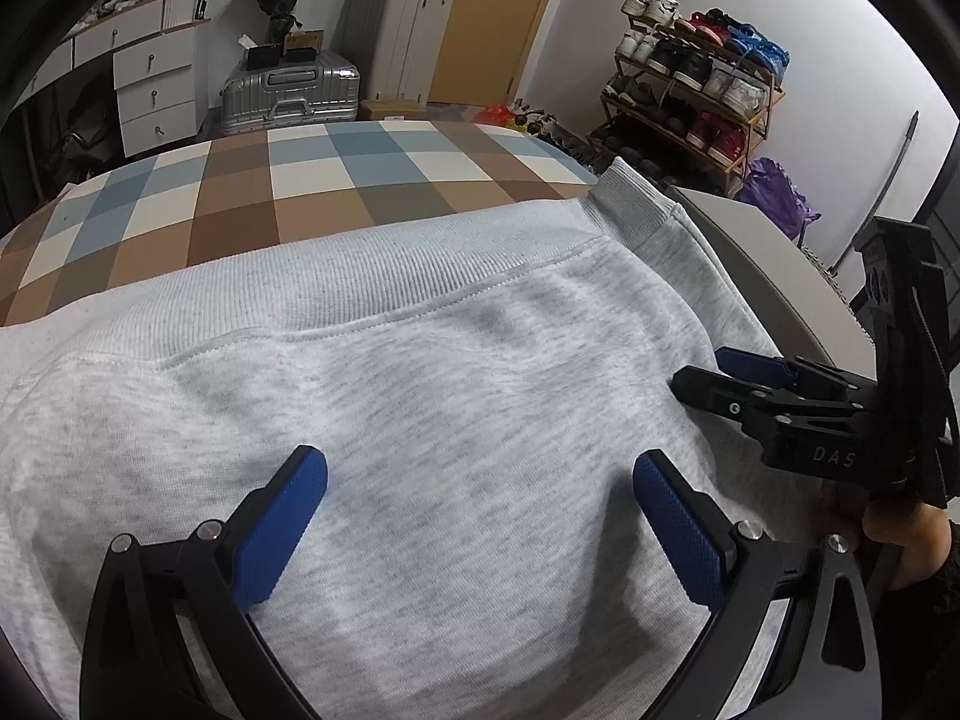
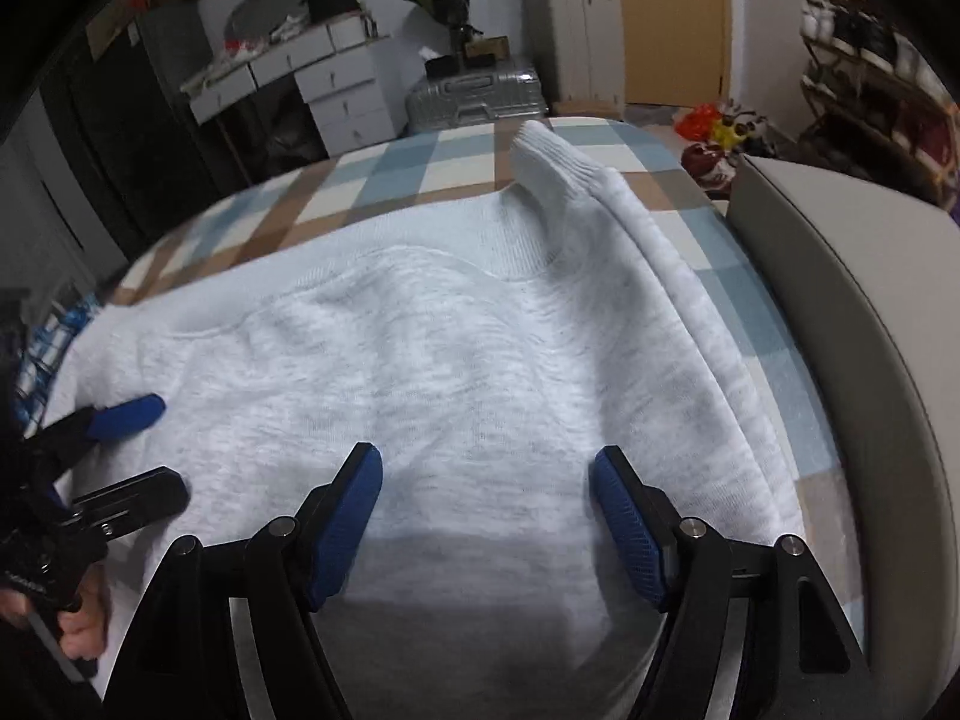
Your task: Fold large clothes
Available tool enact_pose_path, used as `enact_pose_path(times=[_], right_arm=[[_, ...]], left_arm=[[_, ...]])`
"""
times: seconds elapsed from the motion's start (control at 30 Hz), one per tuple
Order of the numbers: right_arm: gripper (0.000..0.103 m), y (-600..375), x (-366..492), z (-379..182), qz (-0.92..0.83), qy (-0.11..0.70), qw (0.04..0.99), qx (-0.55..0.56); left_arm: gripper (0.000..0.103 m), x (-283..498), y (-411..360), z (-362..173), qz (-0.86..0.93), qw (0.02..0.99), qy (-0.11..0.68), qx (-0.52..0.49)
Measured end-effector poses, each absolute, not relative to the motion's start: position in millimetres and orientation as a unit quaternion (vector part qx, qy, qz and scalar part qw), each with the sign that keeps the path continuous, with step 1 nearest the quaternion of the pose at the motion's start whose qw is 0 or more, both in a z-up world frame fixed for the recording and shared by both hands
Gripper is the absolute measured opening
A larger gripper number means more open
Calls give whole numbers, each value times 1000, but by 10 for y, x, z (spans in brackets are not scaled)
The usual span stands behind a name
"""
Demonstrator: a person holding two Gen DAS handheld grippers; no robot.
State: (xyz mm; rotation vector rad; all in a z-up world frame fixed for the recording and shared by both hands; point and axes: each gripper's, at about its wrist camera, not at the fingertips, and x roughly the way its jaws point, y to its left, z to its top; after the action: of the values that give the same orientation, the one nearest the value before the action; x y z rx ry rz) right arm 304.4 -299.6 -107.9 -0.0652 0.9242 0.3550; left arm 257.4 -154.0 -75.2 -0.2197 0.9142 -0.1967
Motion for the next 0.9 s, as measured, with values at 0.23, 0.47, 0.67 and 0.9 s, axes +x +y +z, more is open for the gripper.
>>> enact_pose_path(times=[0.23, 0.47, 0.67, 0.9], right_arm=[[81, -2812, 2563, -1007, 177, 433, 880, -80], [82, -2974, 2314, -1000, 148, 422, 891, -79], [85, -3353, 2113, -1141, 152, 401, 902, -36], [90, -3253, 1839, -1037, 120, 451, 879, -98]], left_arm=[[99, 2566, -1536, -752, -92, 887, 441, -100], [99, 2556, -1492, -747, -98, 887, 438, -112], [99, 2567, -1558, -752, -92, 887, 442, -97], [99, 2560, -1520, -742, -95, 887, 439, -105]])
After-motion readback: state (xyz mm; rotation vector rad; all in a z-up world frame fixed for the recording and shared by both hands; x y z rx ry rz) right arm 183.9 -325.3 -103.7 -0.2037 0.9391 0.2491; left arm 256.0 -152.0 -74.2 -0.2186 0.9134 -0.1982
